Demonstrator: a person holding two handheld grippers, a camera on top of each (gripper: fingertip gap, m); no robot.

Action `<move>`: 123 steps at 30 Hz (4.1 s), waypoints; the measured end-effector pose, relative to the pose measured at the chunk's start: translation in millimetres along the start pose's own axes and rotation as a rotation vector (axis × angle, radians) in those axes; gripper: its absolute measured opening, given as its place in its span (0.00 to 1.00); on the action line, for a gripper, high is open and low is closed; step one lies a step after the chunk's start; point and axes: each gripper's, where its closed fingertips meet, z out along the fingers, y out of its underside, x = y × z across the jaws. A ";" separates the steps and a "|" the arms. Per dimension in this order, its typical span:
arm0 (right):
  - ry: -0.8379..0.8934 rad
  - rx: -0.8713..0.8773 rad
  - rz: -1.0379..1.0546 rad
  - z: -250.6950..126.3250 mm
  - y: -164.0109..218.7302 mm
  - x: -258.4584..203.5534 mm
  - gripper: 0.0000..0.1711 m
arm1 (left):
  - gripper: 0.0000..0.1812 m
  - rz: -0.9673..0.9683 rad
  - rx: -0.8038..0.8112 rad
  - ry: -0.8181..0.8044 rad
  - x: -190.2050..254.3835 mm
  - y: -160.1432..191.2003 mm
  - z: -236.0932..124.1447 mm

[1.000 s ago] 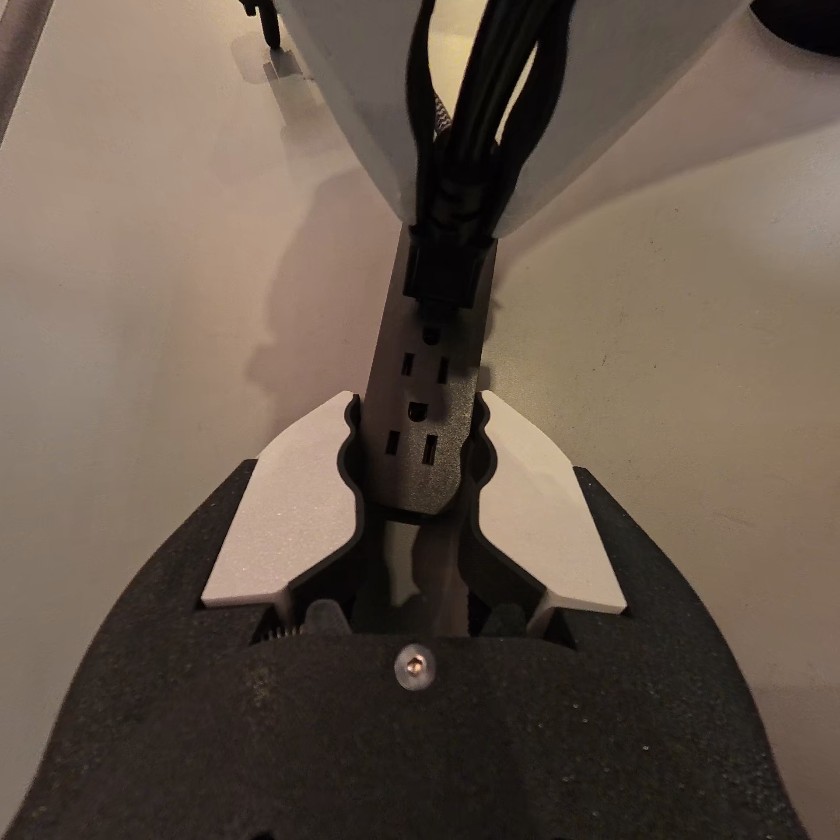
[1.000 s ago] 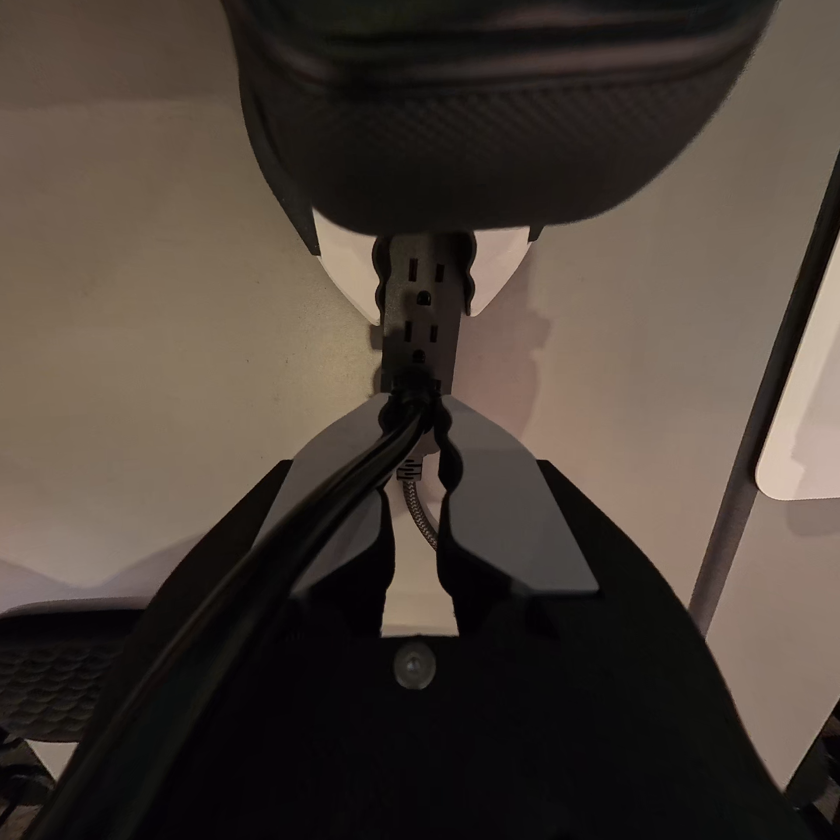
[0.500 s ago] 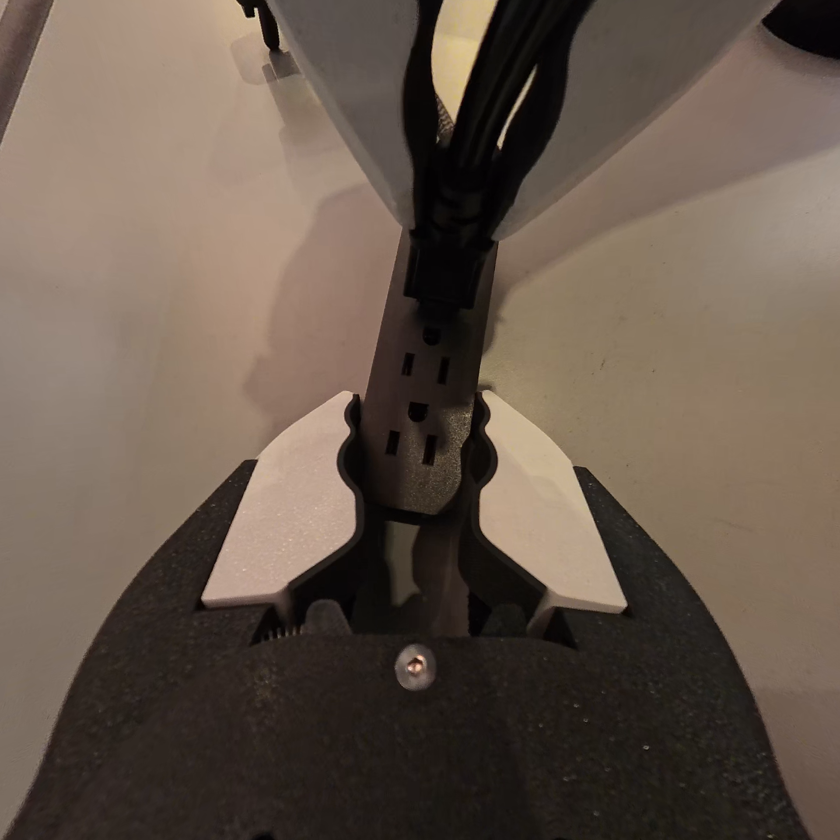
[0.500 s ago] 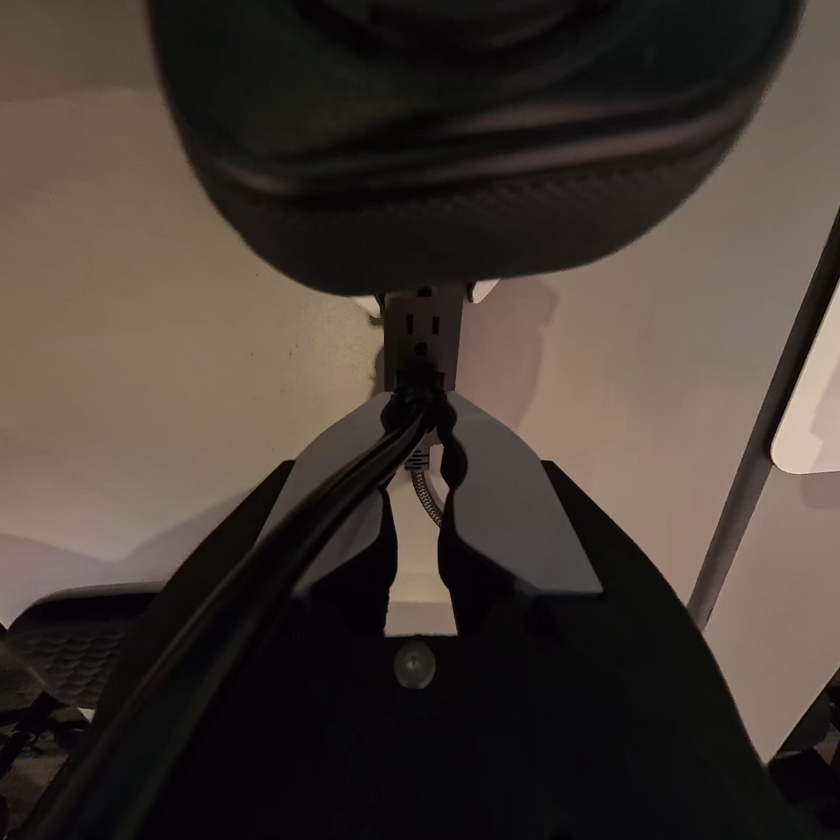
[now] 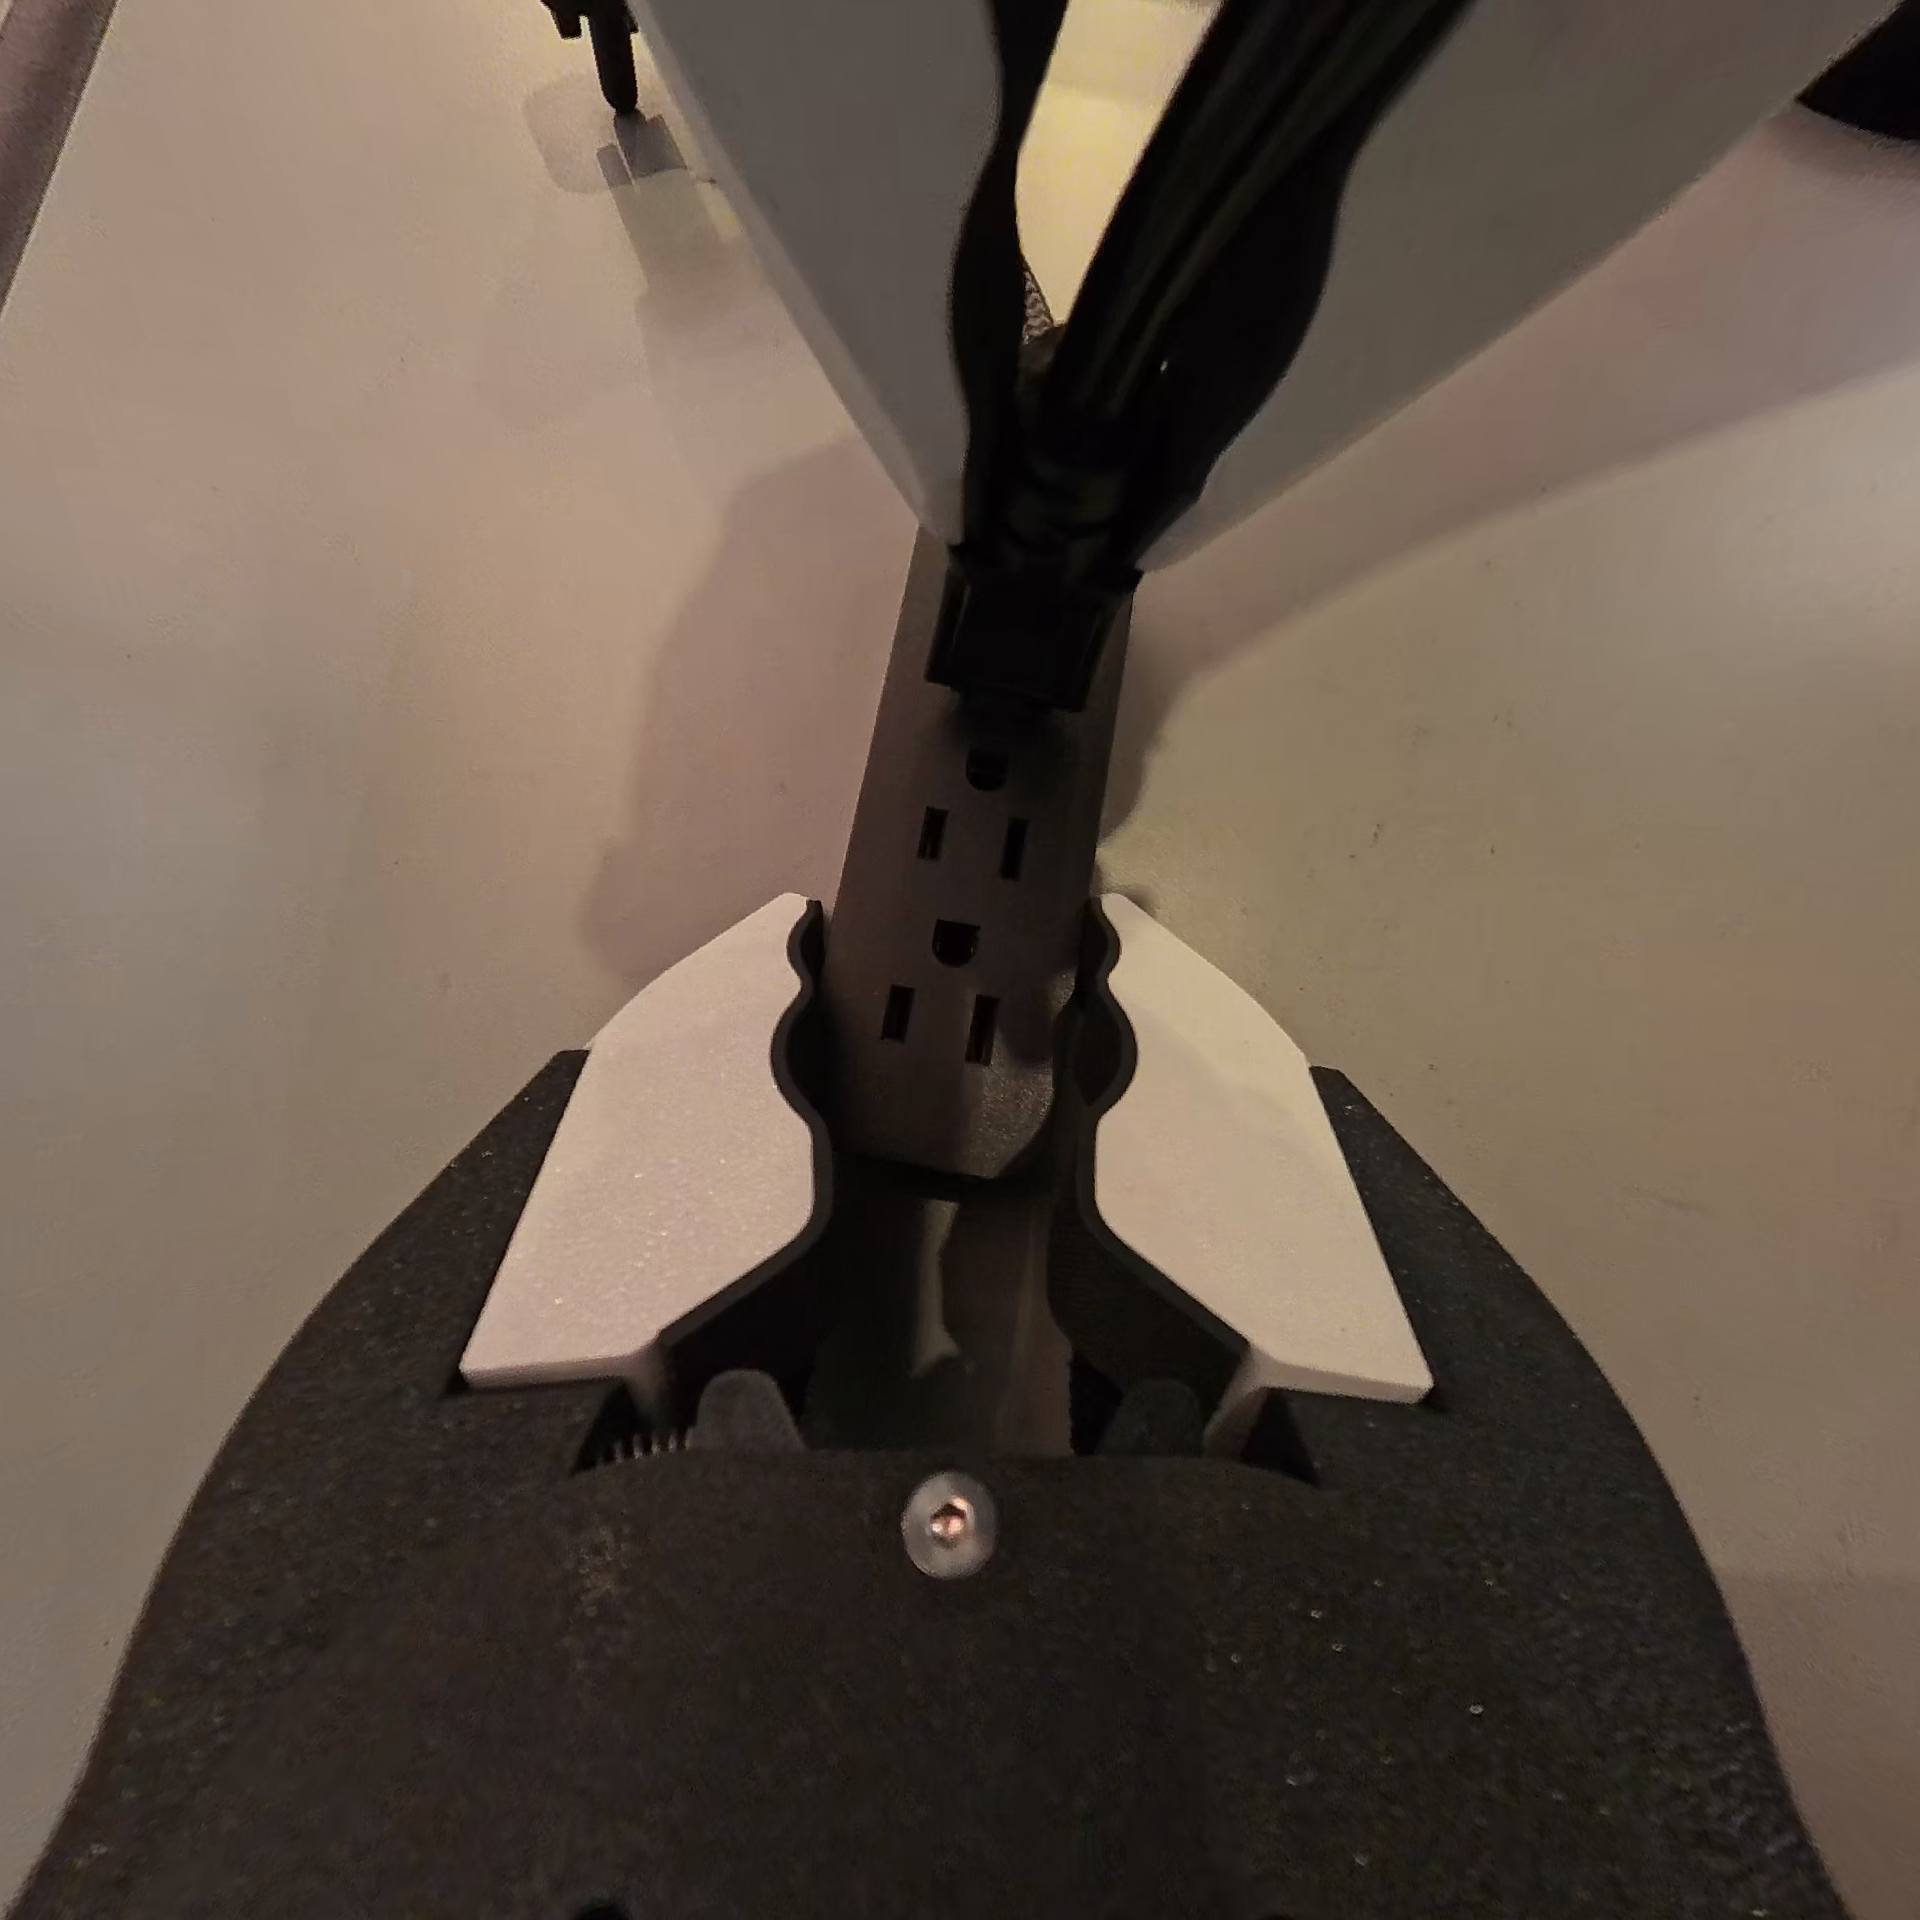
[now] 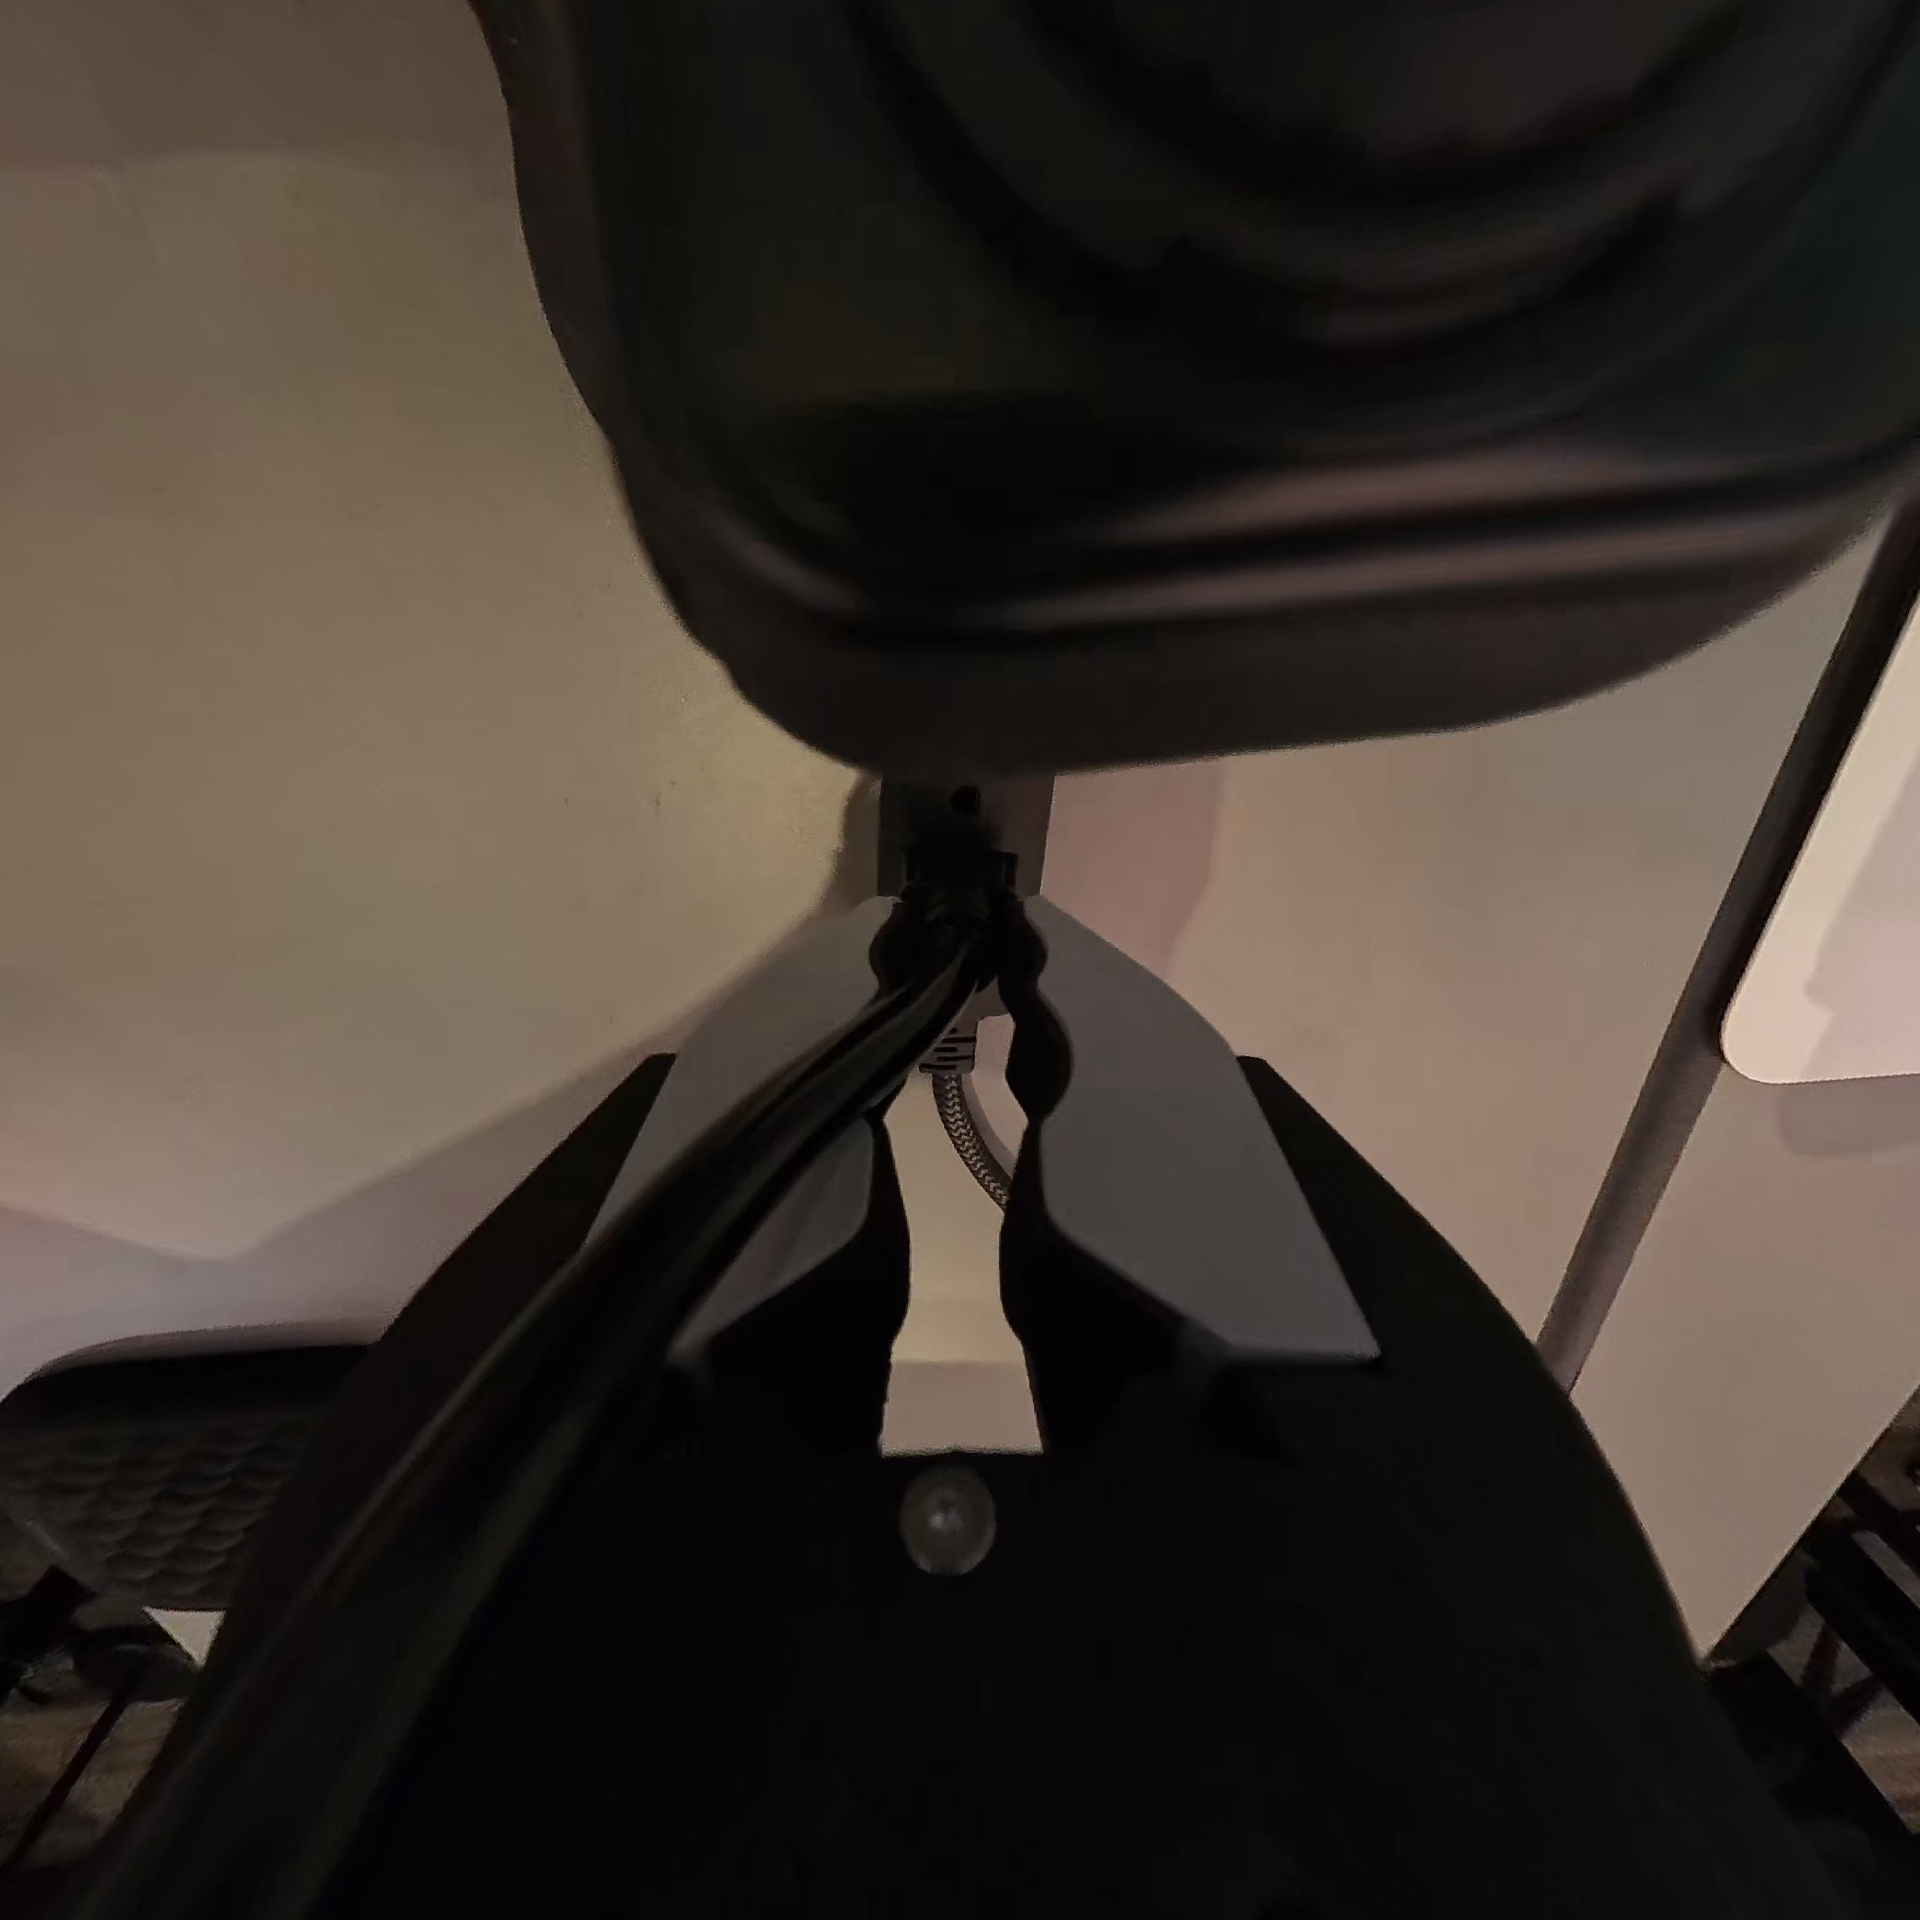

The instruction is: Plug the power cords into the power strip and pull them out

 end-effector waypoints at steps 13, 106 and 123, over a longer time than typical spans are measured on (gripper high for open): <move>0.013 0.280 0.037 -1.8 7.0 -0.7 0.11 | 0.25 0.002 0.001 -0.001 -0.2 -0.1 0.0; 0.073 0.122 0.010 -1.2 6.9 -4.0 0.10 | 0.26 0.003 -0.021 0.002 1.8 -0.9 1.8; 0.063 0.259 0.059 -1.6 6.6 -3.5 0.11 | 0.26 -0.001 -0.014 -0.002 1.3 -1.4 2.1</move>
